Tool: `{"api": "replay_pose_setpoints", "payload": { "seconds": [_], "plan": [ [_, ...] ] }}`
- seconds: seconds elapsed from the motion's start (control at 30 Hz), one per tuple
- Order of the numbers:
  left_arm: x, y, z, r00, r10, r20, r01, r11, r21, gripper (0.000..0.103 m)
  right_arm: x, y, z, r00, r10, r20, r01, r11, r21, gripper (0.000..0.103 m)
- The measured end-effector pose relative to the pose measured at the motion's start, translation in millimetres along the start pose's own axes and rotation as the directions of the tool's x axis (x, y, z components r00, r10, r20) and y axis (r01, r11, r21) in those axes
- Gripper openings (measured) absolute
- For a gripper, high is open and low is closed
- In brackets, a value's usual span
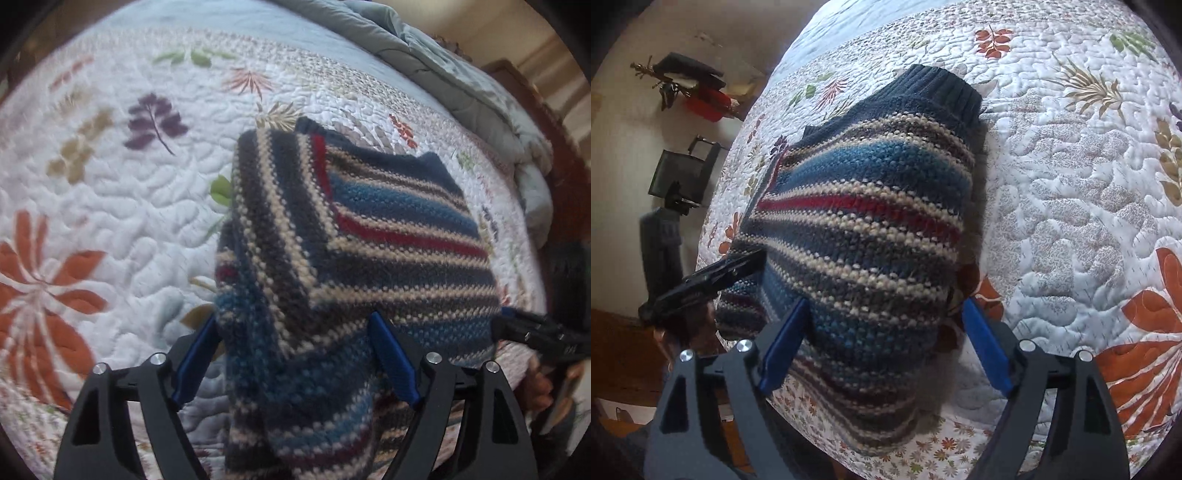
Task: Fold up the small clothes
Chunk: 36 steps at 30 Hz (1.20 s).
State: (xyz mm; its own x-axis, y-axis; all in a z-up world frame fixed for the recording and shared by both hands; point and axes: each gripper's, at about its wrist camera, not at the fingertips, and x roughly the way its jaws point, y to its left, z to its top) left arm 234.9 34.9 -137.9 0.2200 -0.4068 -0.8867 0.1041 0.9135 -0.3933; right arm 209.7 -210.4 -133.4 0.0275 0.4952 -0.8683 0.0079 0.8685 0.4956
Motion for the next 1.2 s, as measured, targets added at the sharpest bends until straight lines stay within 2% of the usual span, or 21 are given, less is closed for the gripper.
{"api": "replay_pose_setpoints", "payload": {
  "seconds": [0.13, 0.3, 0.37, 0.47, 0.53, 0.6, 0.7, 0.73, 0.87, 0.93, 0.97, 1.0, 1.1, 1.2],
  "plan": [
    [10, 9, 5, 0.995, -0.089, -0.040, 0.087, 0.995, -0.055, 0.087, -4, 3, -1, 1.000, -0.009, 0.010, 0.009, 1.000, -0.017, 0.082],
    [12, 8, 7, 0.990, -0.111, -0.082, 0.108, 0.993, -0.043, 0.086, -9, 6, -6, 1.000, -0.012, 0.015, 0.013, 0.999, -0.042, 0.081],
    [13, 9, 6, 0.991, -0.090, -0.094, 0.087, 0.995, -0.040, 0.071, -9, 6, -9, 1.000, -0.008, 0.011, 0.008, 0.999, -0.041, 0.081],
    [11, 17, 7, 0.988, -0.107, -0.108, 0.101, 0.993, -0.056, 0.059, -9, 5, -11, 1.000, 0.001, 0.011, 0.000, 1.000, -0.030, 0.081],
    [8, 23, 7, 0.984, -0.132, -0.116, 0.125, 0.990, -0.066, 0.057, -10, 6, -12, 1.000, -0.005, 0.016, 0.006, 0.999, -0.035, 0.081],
    [8, 28, 6, 0.979, -0.165, -0.119, 0.157, 0.985, -0.074, 0.060, -12, 8, -13, 1.000, -0.015, 0.018, 0.016, 0.999, -0.049, 0.081],
    [7, 39, 4, 0.972, -0.199, -0.125, 0.190, 0.978, -0.080, 0.074, -13, 11, -16, 0.999, -0.029, 0.021, 0.030, 0.997, -0.066, 0.081],
    [7, 43, 3, 0.970, -0.201, -0.133, 0.191, 0.978, -0.086, 0.084, -13, 11, -16, 0.999, -0.031, 0.021, 0.033, 0.997, -0.069, 0.081],
    [15, 64, -2, 0.935, -0.316, -0.159, 0.296, 0.945, -0.138, 0.089, -12, 6, -19, 1.000, -0.028, 0.013, 0.029, 0.998, -0.061, 0.081],
    [17, 64, -1, 0.923, -0.350, -0.161, 0.333, 0.935, -0.124, 0.089, -10, 4, -19, 1.000, -0.021, 0.010, 0.021, 0.998, -0.052, 0.081],
    [20, 62, -1, 0.906, -0.386, -0.172, 0.372, 0.922, -0.109, 0.089, -10, 4, -20, 1.000, -0.019, 0.010, 0.020, 0.999, -0.051, 0.081],
    [24, 60, -1, 0.902, -0.392, -0.183, 0.378, 0.920, -0.104, 0.089, -9, 5, -20, 1.000, -0.020, 0.012, 0.020, 0.998, -0.054, 0.081],
    [32, 48, 2, 0.915, -0.349, -0.202, 0.343, 0.937, -0.065, 0.090, -7, 7, -19, 1.000, -0.022, 0.011, 0.022, 0.998, -0.062, 0.081],
    [33, 47, 5, 0.914, -0.347, -0.209, 0.341, 0.938, -0.068, 0.090, -6, 6, -18, 1.000, -0.011, 0.008, 0.011, 0.998, -0.055, 0.081]
  ]
}}
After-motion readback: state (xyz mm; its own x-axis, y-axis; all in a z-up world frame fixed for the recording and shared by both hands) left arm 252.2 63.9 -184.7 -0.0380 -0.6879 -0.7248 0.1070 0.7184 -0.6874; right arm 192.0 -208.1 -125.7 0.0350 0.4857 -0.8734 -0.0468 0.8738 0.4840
